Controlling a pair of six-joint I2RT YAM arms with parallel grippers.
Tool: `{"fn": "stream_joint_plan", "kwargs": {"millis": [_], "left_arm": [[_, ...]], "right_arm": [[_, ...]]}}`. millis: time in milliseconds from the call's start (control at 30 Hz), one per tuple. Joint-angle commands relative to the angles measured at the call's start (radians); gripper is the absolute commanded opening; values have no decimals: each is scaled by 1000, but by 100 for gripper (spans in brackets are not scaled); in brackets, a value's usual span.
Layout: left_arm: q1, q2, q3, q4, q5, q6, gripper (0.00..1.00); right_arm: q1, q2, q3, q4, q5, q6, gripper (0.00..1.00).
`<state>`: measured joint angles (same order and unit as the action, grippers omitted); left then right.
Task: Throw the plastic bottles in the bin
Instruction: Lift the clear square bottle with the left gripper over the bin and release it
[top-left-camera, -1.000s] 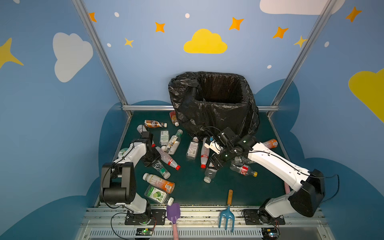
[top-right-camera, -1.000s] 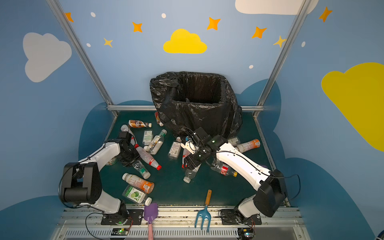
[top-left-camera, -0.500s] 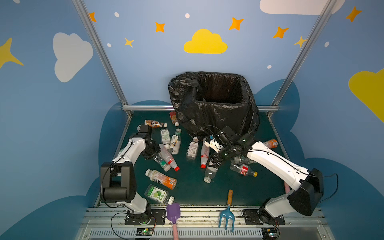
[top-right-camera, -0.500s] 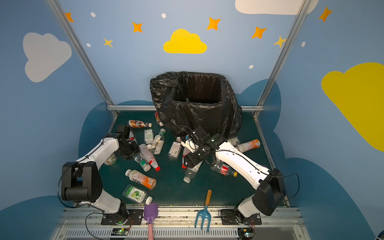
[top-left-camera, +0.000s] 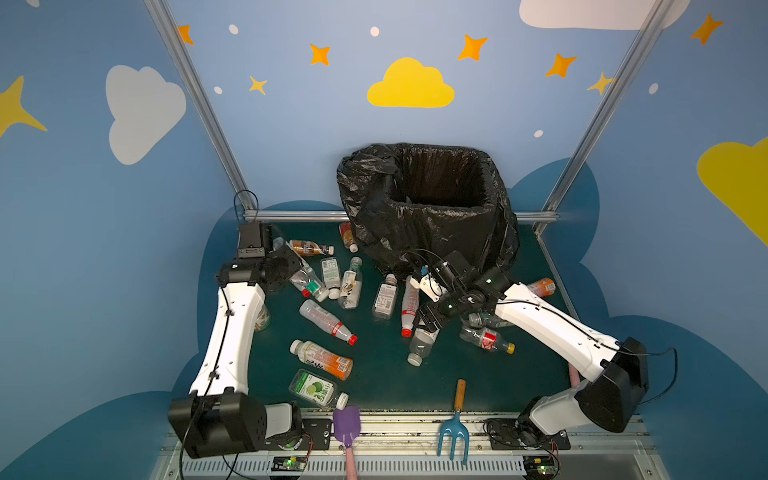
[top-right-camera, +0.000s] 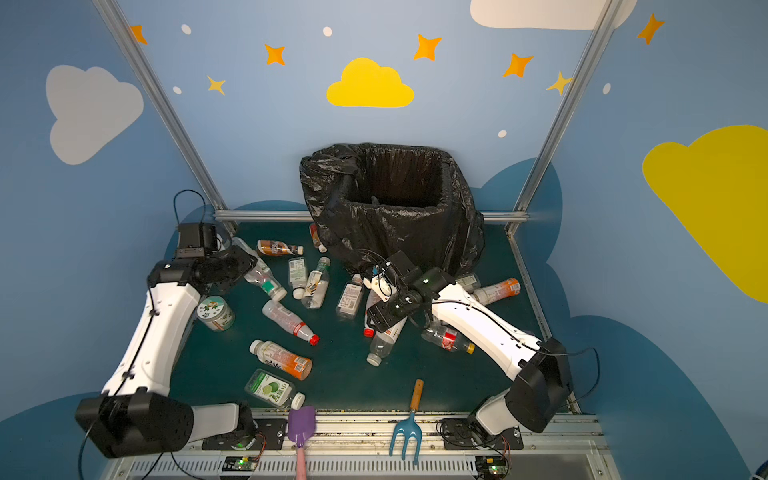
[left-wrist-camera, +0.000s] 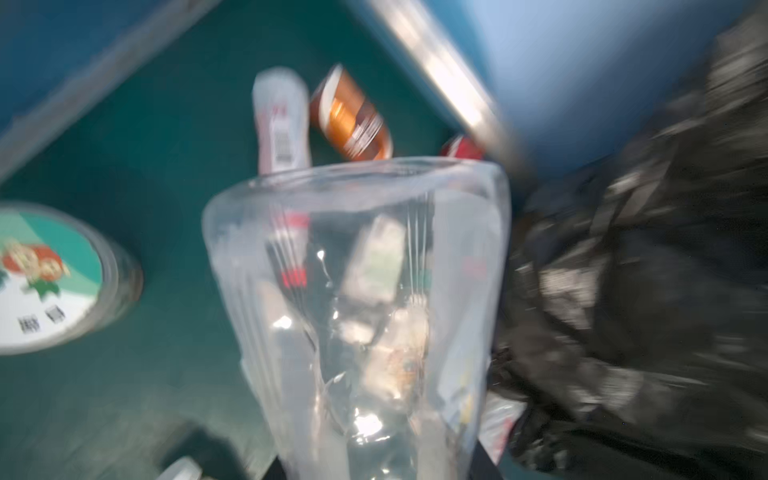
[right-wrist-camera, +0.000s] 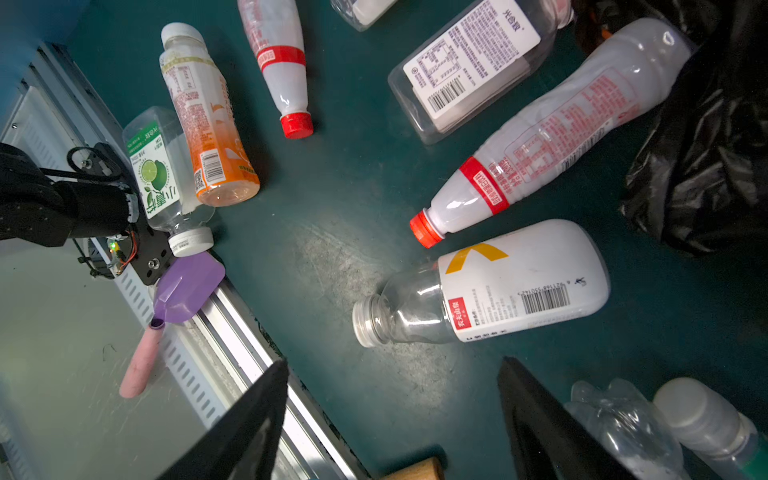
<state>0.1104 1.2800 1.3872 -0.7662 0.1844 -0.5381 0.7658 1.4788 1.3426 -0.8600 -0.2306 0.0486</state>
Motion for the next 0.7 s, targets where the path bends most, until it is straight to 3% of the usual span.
{"fn": "stream_joint_plan", "kwargs": {"millis": [0,167,300,467,567,600,633,667], "left_arm": [[3,-66,99,138,50,19,43],[-24,-94,174,451,152,-55,42],[-153,5,308,607,170,-33,42],[-347,299,665,581,178,119,42],[-425,572,1021,461,174,209,44],[-442,712,1198,394,176,221,57],[-452,846,1404,311,174,219,94],[-459,961,1591,227,148,208,100]], "right_arm": [[-5,-41,25,25,20,20,78],[-8,-60,25,24,46,26,78],[-11,-86,20,25,89,50,78],[-21,-135,-1,35,119,71,78],[-30,-166,-18,32,139,80,78],[-36,-178,-25,30,144,84,79],[-41,-190,-32,27,152,91,79],[-48,-203,-36,23,159,98,79]]}}
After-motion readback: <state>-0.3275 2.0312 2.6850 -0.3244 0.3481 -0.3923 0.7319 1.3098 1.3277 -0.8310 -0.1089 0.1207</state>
